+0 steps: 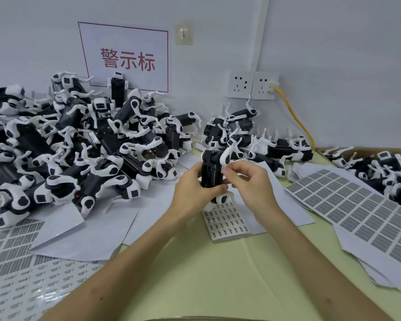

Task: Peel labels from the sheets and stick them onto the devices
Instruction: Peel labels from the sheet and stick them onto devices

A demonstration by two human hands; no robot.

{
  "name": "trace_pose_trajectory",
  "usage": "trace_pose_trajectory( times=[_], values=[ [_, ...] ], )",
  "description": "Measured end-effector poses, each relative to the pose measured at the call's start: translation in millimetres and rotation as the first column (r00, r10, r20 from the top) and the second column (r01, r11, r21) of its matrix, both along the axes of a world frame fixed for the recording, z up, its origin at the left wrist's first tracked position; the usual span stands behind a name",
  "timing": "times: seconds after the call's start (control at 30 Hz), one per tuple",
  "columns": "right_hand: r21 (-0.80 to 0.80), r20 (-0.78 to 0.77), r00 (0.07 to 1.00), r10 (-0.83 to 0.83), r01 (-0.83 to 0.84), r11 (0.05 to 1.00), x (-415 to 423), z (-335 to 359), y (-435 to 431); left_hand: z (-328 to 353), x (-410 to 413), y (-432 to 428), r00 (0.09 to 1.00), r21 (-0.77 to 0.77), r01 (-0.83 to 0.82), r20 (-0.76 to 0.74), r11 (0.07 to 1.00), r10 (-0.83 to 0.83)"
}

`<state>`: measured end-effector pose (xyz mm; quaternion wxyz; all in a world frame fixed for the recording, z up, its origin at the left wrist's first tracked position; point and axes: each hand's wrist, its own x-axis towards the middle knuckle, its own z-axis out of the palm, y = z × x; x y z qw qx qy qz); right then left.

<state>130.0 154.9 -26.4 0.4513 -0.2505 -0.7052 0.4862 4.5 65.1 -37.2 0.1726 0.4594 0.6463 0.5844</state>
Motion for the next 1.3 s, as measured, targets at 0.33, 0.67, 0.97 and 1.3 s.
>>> trace_pose_trajectory(
  times=[0.33, 0.67, 0.97, 1.3],
  values=[
    [0.041, 0.041, 0.999, -0.014, 0.013, 0.999, -0.2, -1.2, 3.2, 0.2, 0.5, -0.7, 1.000, -0.009, -0.006, -0.003, 1.000, 0.006],
    [0.118, 0.102, 0.994, -0.048, 0.036, 0.992, -0.4, -3.8, 8.1, -1.9, -1.5, 1.2, 1.000, 0.008, 0.012, -0.012, 1.000, -0.012],
    [-0.129, 0.035, 0.999, -0.010, 0.014, 0.992, 4.8, -2.4, 10.2, -4.5, -5.9, 3.5, 0.990, 0.007, 0.109, 0.089, 0.994, -0.109],
    [-0.057, 0.050, 0.989, 0.138, -0.135, 0.989, 2.8, 1.7, 7.8, 0.1, -10.2, -1.4, 0.834, 0.053, 0.392, 0.401, 0.918, -0.380]
  ],
)
